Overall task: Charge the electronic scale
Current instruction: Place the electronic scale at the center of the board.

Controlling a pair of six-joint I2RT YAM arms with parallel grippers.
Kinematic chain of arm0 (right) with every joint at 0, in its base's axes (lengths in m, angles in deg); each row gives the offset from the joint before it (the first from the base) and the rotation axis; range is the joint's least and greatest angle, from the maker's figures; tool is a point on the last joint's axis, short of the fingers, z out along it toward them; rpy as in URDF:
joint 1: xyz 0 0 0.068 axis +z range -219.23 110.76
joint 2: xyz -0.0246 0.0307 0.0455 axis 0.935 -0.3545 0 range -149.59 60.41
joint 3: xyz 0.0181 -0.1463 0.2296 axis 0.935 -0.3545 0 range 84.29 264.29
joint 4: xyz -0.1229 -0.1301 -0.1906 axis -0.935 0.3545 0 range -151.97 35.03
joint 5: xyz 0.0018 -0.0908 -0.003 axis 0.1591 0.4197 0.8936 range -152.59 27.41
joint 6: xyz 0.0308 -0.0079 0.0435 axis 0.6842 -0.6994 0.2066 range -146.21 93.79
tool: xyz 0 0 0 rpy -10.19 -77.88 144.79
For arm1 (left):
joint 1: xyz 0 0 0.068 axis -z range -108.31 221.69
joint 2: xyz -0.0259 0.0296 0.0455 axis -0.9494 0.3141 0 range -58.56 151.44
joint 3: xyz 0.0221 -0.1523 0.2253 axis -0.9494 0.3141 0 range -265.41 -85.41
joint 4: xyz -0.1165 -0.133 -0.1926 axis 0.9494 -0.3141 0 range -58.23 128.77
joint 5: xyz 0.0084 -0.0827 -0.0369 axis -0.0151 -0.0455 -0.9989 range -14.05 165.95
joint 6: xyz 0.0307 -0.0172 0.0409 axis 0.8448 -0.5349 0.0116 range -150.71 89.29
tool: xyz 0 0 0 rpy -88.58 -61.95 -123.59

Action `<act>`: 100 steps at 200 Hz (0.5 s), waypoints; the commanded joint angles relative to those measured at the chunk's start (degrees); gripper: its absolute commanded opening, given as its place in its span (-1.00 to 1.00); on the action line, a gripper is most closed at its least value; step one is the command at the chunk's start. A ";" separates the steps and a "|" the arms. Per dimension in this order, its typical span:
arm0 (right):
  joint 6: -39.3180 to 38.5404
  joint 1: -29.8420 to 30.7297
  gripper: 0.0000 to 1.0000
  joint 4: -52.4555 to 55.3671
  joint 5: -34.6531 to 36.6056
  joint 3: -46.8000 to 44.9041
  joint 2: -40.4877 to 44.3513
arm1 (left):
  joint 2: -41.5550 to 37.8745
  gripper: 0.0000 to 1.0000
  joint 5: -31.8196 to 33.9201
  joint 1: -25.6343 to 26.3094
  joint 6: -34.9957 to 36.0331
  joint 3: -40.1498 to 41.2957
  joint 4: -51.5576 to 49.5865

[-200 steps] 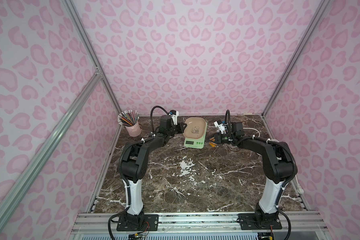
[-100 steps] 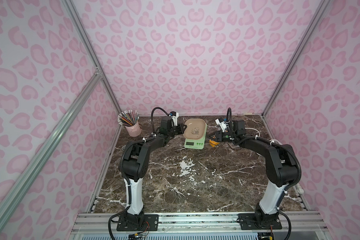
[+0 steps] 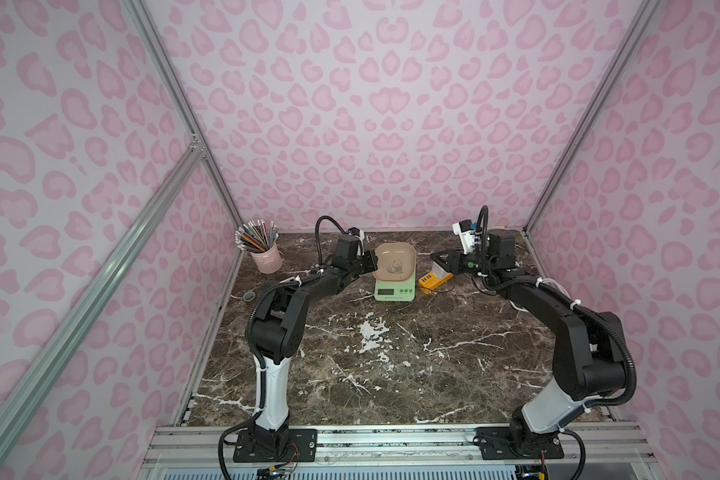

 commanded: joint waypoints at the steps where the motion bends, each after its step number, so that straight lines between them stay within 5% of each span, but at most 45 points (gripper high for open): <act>1: 1.84 -1.30 -0.32 -6.00 4.84 -2.21 2.25 | 0.03 -0.91 6.67 0.87 -1.62 -1.23 -1.91; 100: 6.92 -7.00 -0.31 -12.19 15.45 -12.66 6.90 | 3.47 -0.91 12.02 2.77 -1.64 -5.79 -11.74</act>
